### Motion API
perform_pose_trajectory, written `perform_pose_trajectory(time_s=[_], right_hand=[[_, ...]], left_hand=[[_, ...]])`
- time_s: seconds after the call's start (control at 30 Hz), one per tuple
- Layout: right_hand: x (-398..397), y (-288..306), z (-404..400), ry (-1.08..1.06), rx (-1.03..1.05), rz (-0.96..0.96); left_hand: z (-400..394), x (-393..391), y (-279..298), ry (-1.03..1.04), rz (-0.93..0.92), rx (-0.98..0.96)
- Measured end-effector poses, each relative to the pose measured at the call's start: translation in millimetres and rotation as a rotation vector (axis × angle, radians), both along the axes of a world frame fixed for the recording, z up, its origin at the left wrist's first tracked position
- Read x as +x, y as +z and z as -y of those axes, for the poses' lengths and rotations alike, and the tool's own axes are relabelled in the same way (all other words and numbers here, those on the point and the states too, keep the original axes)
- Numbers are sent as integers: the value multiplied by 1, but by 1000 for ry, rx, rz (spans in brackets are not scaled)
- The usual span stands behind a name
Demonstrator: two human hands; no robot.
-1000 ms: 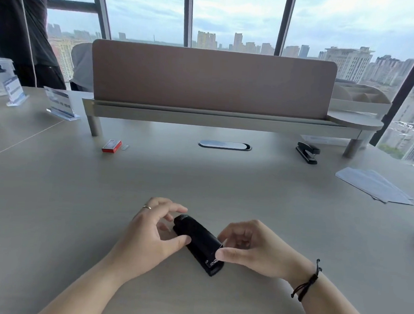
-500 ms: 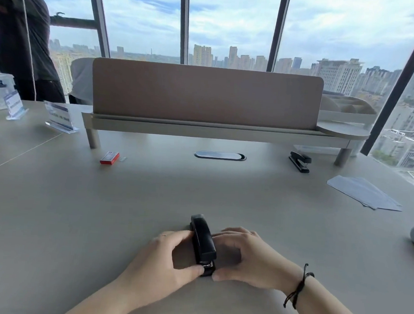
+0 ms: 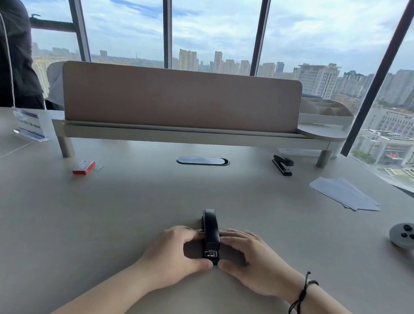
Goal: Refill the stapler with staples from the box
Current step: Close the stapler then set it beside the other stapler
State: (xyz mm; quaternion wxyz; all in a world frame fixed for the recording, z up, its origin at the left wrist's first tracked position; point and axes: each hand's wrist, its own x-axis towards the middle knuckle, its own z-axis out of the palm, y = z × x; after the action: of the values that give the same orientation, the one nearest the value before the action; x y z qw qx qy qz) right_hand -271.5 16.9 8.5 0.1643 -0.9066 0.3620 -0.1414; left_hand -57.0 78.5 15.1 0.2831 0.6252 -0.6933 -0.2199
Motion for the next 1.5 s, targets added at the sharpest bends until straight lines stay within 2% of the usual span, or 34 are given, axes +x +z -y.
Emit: perform_pose_trajectory(time_s=[0.2, 0.3, 0.53, 0.73, 0.93, 1.13, 1.33, 1.5], right_hand=[[-29, -8, 50, -148, -43, -90], [-41, -6, 78, -222, -74, -86], [-60, -4, 151, -382, -59, -86], [-73, -4, 210, -546, -29, -46], [-80, -5, 254, -732, -45, 99], [-84, -11, 282, -856, -57, 193], [-86, -18, 288, -885, -57, 233], [-82, -17, 279, -848, -58, 150]], left_hand=[[70, -30, -7, -66, 128, -50], [110, -48, -13, -53, 211, -61], [185, -96, -3, -5, 275, -34], [266, -121, -9, -29, 326, 13], [323, -149, -17, 23, 325, -19], [357, -160, -19, 39, 318, -8], [360, -162, -20, 50, 320, -9], [340, -156, -8, 50, 265, 12]])
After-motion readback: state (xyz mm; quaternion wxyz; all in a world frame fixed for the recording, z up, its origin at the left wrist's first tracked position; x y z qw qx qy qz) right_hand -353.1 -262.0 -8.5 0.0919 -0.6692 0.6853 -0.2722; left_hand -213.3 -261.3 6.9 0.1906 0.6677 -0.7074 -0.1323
